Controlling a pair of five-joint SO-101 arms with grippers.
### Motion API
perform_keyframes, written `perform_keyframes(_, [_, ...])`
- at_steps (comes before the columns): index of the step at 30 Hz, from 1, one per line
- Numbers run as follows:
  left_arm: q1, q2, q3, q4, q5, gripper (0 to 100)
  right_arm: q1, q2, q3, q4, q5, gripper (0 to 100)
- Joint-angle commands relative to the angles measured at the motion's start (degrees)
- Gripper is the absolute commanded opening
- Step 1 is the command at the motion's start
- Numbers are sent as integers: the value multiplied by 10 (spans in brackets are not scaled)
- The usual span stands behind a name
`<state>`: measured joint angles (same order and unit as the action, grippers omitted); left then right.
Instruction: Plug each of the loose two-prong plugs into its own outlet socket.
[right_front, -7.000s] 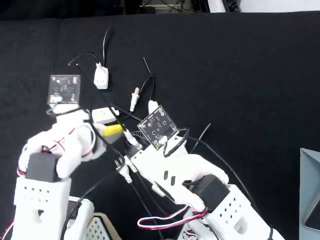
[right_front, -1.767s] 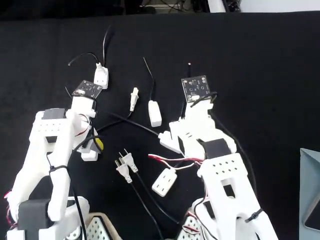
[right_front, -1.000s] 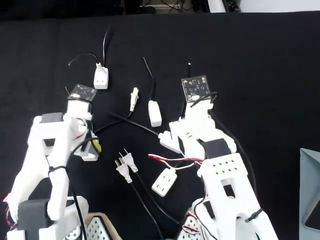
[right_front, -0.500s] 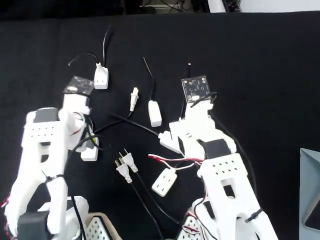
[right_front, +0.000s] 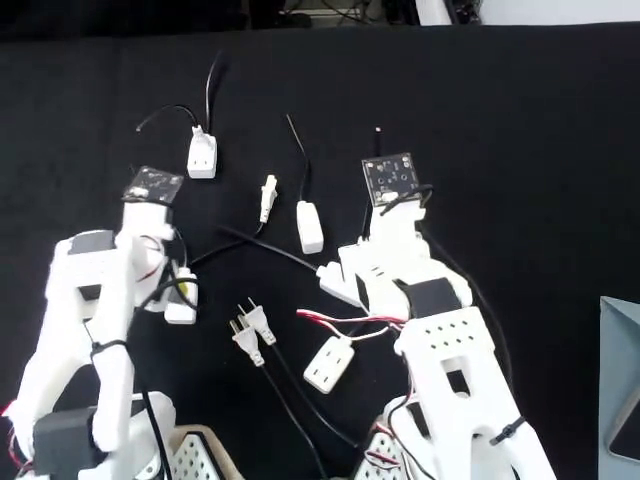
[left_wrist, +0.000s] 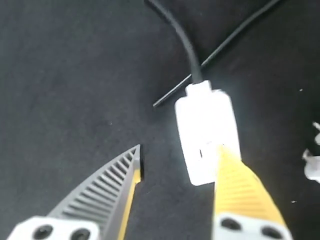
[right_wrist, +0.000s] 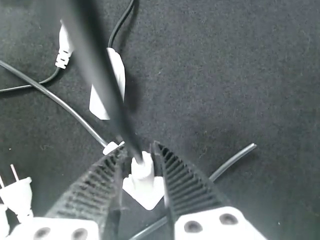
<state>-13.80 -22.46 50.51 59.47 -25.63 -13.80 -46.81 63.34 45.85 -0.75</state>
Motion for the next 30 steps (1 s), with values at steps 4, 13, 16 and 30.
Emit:
perform_keyframes(4, [128,29,1,-14,52,229,1,-3,-5,-8,-3,11])
perform_keyframes(13, [167,45,0,-12,63,224,1,-3,-4,-8,-3,11])
perform_keyframes(16, [182,40,1,-11,68,223,1,-3,-4,-8,-3,11])
perform_keyframes(30, [139,39,-190,198,62,228,1,-3,-4,-8,-3,11])
